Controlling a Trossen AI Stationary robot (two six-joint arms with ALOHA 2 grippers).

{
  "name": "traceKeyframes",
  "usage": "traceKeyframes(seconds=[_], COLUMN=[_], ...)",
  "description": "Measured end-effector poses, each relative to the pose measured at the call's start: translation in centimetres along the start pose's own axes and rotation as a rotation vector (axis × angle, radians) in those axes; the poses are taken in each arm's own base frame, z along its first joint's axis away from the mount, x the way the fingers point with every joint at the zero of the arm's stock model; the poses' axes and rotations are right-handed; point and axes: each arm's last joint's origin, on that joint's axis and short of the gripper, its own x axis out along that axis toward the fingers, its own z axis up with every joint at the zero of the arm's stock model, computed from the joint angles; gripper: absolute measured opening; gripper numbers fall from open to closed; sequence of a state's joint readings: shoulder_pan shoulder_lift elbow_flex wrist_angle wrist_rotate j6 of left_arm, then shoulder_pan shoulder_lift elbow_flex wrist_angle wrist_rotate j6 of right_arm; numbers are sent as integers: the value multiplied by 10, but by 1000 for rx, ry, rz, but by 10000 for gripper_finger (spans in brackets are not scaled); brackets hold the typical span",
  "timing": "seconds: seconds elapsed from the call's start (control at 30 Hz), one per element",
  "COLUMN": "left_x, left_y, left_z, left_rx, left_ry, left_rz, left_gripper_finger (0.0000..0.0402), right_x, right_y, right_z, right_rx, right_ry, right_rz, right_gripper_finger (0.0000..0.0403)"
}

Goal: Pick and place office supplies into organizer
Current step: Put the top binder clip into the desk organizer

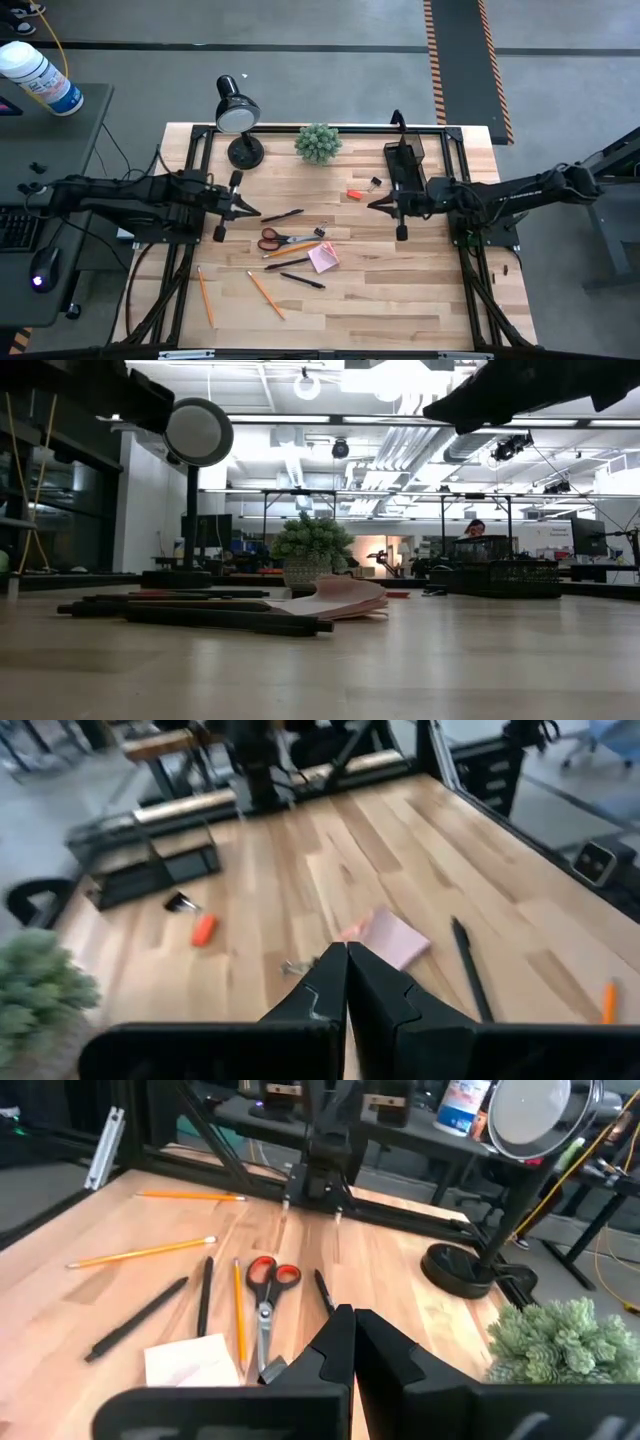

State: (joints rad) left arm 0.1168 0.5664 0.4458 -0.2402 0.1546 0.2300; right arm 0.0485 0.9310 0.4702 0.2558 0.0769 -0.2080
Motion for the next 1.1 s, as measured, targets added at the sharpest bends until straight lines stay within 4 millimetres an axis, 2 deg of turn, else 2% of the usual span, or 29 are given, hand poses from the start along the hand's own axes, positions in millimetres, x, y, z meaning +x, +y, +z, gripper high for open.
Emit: traceKeyframes(seconds=[0.23,0.4,0.57,0.7,0.9,1.1], left_x=[15,17,15,13,11,11], left_y=[-12,-27,-38,-45,-52,-52], left_z=[-4,-2,-1,-1,-7,-7], left_rx=[-3,30,75,106,161,224], left_ry=[92,115,117,127,180,189], left_rz=[-5,63,153,170,132,134], left_gripper_finger=[0,0,0,0,0,1], right_x=[0,-1,2,15,40,70], right_y=[-17,-28,-38,-44,-49,-56], right_z=[-7,-13,-2,15,25,34], right_rx=[96,185,198,151,-76,-143], right_ry=[44,97,205,357,651,774], right_rz=[-80,-151,-194,-183,-58,-73], right_gripper_finger=[0,0,0,0,0,0])
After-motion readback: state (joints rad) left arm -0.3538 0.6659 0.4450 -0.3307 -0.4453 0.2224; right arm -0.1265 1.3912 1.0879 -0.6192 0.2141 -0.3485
